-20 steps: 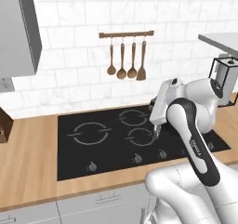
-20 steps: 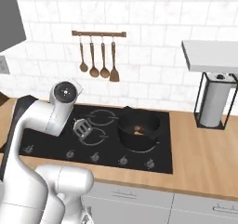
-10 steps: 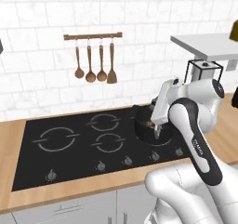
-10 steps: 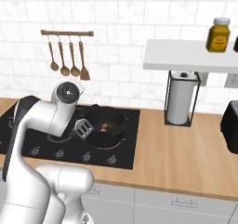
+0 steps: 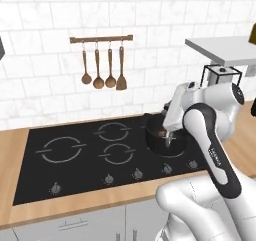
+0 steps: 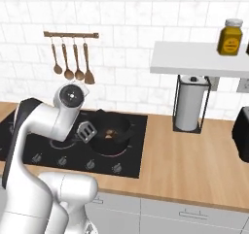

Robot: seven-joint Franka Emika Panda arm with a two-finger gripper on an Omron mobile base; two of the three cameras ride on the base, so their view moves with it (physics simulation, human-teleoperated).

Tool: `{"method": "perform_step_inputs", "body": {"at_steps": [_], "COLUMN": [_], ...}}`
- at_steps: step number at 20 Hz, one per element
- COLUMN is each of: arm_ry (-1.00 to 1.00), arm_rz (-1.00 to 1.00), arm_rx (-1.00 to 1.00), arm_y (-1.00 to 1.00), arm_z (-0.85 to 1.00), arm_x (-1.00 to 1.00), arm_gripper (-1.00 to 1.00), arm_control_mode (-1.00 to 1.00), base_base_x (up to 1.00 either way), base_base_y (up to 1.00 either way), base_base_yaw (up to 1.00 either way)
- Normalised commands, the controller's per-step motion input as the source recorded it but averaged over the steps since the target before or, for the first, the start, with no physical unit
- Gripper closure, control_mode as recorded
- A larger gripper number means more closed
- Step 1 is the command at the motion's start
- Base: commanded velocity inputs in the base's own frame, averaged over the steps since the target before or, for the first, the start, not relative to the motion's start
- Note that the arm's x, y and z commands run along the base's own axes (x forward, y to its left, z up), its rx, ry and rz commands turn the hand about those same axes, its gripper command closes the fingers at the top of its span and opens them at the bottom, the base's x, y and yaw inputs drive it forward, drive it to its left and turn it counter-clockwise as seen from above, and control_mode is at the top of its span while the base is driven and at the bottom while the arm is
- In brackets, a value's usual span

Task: Put the squash and mushroom in the pot. Retrieve the spatula and lightly stir the vegetables in the pot.

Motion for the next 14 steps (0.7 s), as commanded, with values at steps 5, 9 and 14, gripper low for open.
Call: {"method": "perform_step_inputs", "body": {"at_steps": [5, 9, 14], "arm_ry": [0.00, 0.13, 0.27], "arm_rz": [0.00, -0.08, -0.30], "arm_rx": [0.21, 0.10, 0.04], "arm_y": [-0.18, -0.22, -0.36], "arm_z": [0.93, 0.25, -0.05], "arm_x": [0.10, 0.85, 0.92], "arm_gripper": [1.00, 1.00, 1.00], "arm_control_mode": [-1.00, -1.00, -1.00], "base_base_x": [0.00, 0.00, 0.00], "base_base_y": [0.00, 0.00, 0.00], "base_base_yaw": [0.00, 0.00, 0.00]}}
